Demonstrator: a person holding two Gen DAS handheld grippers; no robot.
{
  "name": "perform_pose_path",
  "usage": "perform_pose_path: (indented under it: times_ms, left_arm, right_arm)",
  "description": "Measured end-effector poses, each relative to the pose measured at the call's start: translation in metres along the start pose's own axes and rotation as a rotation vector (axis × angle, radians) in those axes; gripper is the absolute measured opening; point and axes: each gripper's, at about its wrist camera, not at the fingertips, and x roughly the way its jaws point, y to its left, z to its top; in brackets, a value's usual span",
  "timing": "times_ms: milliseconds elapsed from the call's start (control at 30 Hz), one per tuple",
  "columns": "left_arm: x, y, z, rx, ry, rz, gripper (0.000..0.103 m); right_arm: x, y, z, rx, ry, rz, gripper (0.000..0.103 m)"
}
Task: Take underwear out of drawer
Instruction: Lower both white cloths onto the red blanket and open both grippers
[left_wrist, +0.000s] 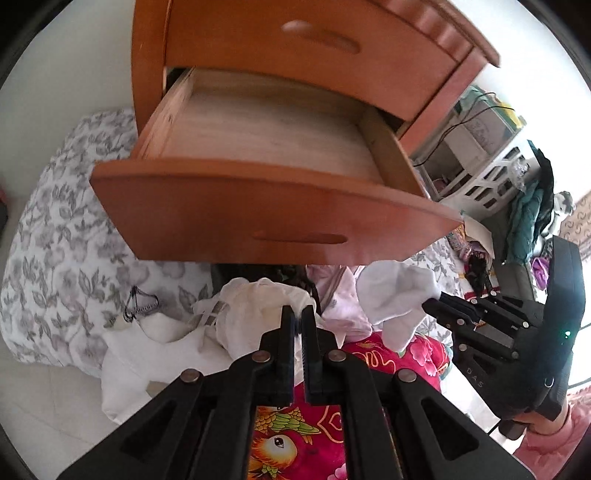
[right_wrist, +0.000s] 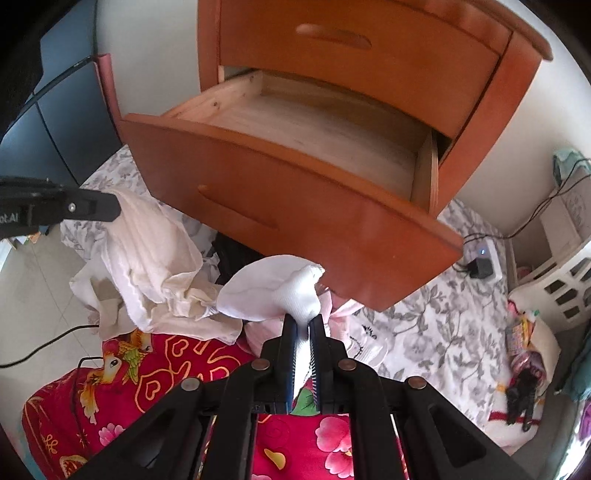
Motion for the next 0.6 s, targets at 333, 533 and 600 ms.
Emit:
perform_pose_path:
  times_ms: [333, 533, 600]
  left_arm:
    - [0.007, 0.005, -0.002, -0.05, -0.032, 0.031, 0.06]
    - [-0.001, 0.003, -0.008, -0.099, -0.121, 0.103, 0.07]
    - [-0.003, 0.002, -0.011, -0.102, -0.149, 0.121, 0.079]
  right_arm:
    - [0.015, -0.012, -0.008, 0.085, 0.032, 0.027, 0.026]
    - [0.005, -0.021, -0.013, 0.192, -0.012, 0.053, 0.03]
    - [0.0, -0.024, -0.016, 0.24, -0.037, 0.062, 0.042]
